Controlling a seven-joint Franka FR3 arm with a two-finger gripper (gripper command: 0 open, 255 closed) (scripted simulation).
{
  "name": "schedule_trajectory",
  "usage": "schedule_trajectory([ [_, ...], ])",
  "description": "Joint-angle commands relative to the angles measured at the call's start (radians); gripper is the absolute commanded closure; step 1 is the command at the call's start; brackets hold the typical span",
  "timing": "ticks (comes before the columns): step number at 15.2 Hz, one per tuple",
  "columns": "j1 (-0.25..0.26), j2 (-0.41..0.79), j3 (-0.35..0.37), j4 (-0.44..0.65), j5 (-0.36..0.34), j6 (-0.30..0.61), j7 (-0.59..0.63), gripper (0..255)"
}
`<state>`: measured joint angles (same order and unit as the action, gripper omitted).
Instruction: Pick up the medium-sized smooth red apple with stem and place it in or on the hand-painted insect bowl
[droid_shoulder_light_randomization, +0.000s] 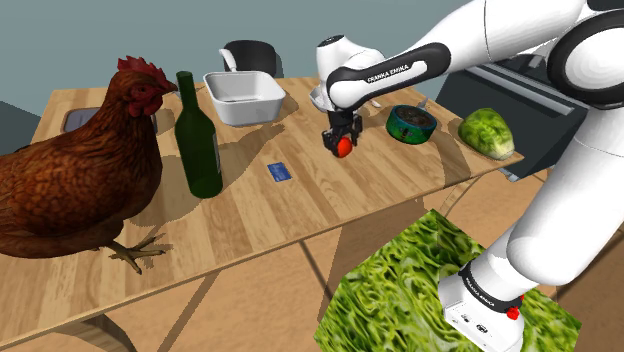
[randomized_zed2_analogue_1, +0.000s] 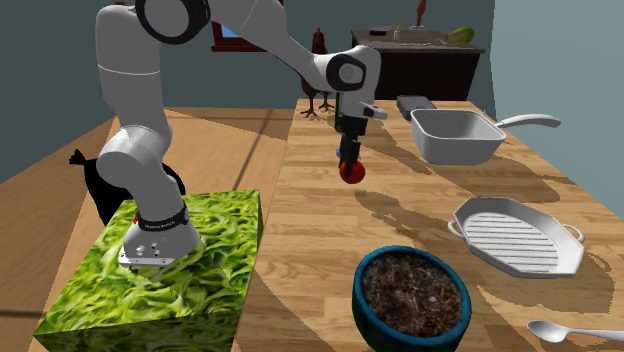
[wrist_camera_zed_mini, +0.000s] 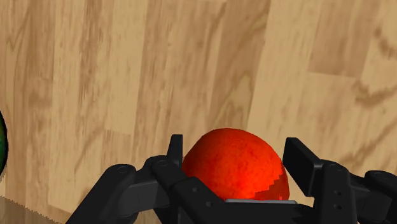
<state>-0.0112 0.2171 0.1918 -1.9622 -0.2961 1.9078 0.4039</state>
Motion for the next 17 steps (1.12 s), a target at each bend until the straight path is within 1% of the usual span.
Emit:
schedule_trajectory([
  [1,0.000,-0.013,0.001,0.011,0.005,-0.023,-0.007,255],
  [17,0.001,-0.085,0.007,0.136,0.032,-0.211,-0.060,255],
])
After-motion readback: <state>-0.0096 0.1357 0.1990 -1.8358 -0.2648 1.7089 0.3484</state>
